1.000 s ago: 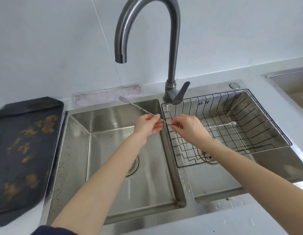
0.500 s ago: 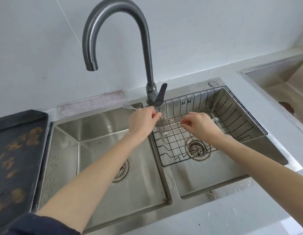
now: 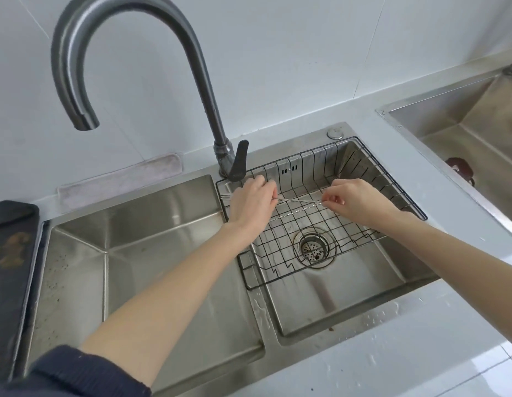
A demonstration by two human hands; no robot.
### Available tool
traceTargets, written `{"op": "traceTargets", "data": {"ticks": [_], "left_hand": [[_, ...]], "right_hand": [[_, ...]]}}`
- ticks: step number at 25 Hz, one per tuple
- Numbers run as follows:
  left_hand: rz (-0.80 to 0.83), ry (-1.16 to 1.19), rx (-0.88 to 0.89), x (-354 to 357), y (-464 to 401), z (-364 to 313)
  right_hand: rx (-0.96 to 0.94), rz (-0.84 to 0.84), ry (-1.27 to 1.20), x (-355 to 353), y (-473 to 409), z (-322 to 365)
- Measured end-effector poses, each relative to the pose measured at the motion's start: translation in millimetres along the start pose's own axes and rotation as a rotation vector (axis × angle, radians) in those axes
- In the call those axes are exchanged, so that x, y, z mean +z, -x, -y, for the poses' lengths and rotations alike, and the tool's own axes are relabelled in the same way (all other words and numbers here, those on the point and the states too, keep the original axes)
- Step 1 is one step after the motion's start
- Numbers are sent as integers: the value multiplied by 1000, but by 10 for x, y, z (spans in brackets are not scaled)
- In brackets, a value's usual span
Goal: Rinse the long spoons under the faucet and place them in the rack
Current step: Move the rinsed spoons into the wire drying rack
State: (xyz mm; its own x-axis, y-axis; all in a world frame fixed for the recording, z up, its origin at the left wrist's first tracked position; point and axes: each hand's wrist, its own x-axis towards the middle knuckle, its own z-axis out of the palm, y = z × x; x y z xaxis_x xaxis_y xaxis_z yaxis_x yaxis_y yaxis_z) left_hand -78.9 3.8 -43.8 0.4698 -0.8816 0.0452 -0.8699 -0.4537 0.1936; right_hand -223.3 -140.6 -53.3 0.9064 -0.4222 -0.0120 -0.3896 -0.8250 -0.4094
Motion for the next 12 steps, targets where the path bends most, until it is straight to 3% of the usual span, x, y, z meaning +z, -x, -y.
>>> {"op": "traceTargets", "data": {"ticks": [12], "left_hand": [[270,57,11,726,26,-177]], "right_hand": [[151,120,92,347,-142,-609]]}}
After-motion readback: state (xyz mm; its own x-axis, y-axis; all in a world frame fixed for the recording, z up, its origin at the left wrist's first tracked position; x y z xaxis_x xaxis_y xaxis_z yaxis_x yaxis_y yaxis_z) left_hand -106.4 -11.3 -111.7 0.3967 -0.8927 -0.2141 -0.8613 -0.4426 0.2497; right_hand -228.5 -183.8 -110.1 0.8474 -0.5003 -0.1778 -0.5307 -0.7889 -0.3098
